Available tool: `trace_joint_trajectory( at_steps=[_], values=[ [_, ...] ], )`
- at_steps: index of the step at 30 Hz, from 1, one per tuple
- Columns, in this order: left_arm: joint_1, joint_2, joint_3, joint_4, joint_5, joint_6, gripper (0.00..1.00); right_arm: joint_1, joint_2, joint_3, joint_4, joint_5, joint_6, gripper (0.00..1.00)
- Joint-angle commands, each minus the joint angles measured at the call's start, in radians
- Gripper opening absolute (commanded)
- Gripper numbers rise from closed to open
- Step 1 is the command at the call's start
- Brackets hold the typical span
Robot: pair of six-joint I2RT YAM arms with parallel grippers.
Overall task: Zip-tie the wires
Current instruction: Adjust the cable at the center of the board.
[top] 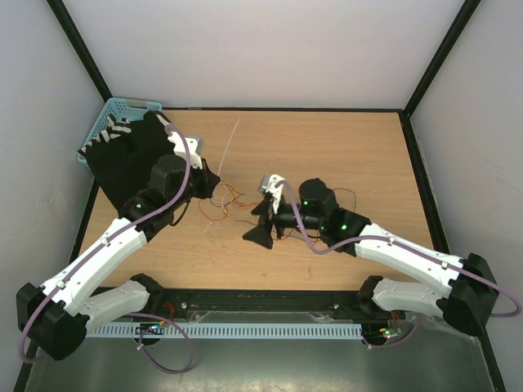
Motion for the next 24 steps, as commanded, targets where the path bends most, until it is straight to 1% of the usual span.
trace_joint_trajectory(
  at_steps=[1, 4, 6, 8, 10, 11, 13, 16, 20, 24],
  values=[
    [-0.001, -0.034, 0.019, 0.016, 0.023, 0.016, 0.0, -0.061, -0.049, -0.058, 0.141, 0.167, -0.021, 0.86],
    [-0.001, -0.044, 0.011, 0.016, 0.04, 0.015, 0.0, -0.068, -0.041, -0.117, 0.311, 0.209, -0.093, 0.85],
    [-0.001, -0.05, 0.006, 0.016, 0.047, 0.014, 0.0, -0.071, -0.011, -0.129, 0.39, 0.224, -0.139, 0.82],
    [-0.001, -0.053, 0.002, 0.017, 0.055, 0.015, 0.0, -0.085, 0.033, -0.119, 0.442, 0.221, -0.155, 0.77],
    [-0.001, -0.056, 0.001, 0.015, 0.066, 0.014, 0.0, -0.108, 0.079, -0.093, 0.459, 0.195, -0.155, 0.71],
    [-0.001, -0.057, -0.001, 0.016, 0.069, 0.01, 0.0, -0.113, 0.097, -0.082, 0.458, 0.187, -0.155, 0.69],
    [-0.001, -0.058, -0.002, 0.016, 0.072, 0.008, 0.0, -0.119, 0.113, -0.084, 0.454, 0.183, -0.153, 0.7],
    [-0.001, -0.058, -0.001, 0.016, 0.072, 0.005, 0.0, -0.122, 0.118, -0.128, 0.465, 0.174, -0.158, 0.72],
    [-0.001, -0.053, 0.001, 0.016, 0.071, 0.006, 0.0, -0.131, 0.149, -0.186, 0.518, 0.199, -0.159, 0.73],
    [-0.001, -0.052, 0.002, 0.016, 0.071, 0.006, 0.0, -0.173, 0.221, -0.179, 0.538, 0.189, -0.168, 0.74]
  ],
)
